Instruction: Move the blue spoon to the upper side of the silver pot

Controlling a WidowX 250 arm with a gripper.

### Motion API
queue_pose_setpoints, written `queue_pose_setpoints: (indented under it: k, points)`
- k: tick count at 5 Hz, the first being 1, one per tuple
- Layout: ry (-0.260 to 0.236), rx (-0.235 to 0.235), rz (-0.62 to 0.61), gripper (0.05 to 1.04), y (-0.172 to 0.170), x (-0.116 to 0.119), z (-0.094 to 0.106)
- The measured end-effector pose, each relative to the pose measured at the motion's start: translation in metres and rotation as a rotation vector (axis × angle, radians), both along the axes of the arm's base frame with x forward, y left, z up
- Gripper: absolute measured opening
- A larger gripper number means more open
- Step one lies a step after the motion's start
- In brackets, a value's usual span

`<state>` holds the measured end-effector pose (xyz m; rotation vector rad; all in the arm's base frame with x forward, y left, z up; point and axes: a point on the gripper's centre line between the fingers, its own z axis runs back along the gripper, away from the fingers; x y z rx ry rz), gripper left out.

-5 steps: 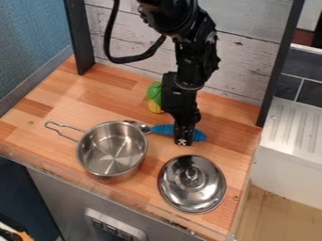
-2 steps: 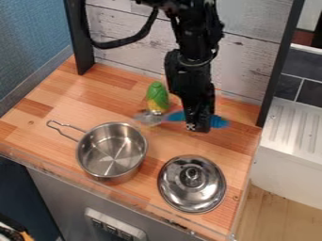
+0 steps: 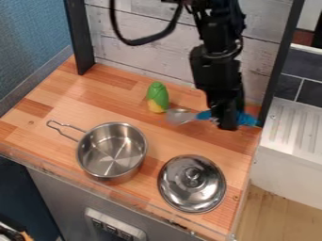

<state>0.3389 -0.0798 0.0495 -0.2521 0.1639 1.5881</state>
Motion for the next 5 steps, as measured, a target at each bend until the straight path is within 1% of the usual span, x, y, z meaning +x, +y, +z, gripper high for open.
queue_pose_setpoints:
  k: [1, 2, 3, 4, 5]
  points:
    - [-0.002, -0.018, -0.018, 0.434, 0.0, 0.013, -0.004]
    - [-0.001, -0.016, -0.02, 0.434, 0.005, 0.024, -0.006]
    - [0.0, -0.002, -0.002, 0.434, 0.013, 0.032, -0.011]
    - [0.001, 0.014, 0.028, 0.434, 0.024, 0.033, -0.012]
    - [-0.001, 0.048, 0.052, 0.434, 0.037, 0.034, -0.014]
